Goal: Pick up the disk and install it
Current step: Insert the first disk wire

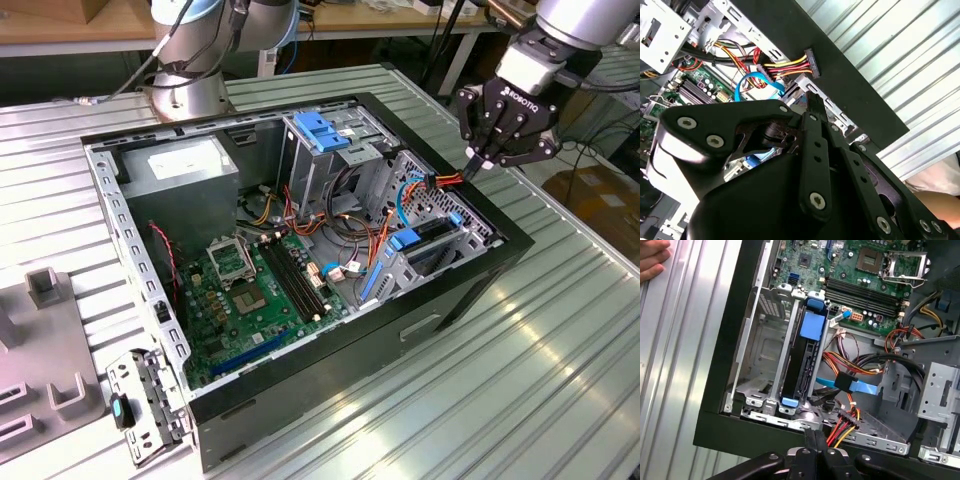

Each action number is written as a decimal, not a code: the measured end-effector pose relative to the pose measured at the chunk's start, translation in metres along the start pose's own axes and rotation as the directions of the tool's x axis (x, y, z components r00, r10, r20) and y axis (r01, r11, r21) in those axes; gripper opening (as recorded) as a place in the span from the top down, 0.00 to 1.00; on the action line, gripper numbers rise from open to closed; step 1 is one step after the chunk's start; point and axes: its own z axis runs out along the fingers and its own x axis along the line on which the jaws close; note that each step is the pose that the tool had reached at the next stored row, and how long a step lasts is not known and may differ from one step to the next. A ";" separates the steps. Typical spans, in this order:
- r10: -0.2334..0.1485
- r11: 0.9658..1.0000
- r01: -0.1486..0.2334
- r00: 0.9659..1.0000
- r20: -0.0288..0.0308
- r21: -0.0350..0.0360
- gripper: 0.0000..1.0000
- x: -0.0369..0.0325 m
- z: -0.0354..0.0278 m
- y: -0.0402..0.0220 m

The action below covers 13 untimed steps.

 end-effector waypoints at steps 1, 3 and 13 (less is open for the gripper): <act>-0.039 0.999 0.039 0.999 0.000 -0.001 0.89 -0.0001 0.0010 -0.0002; -0.107 0.994 0.107 0.994 0.000 -0.004 0.89 0.0000 0.0031 -0.0002; -0.202 0.979 0.202 0.979 0.001 -0.007 0.89 -0.0139 0.0057 -0.0148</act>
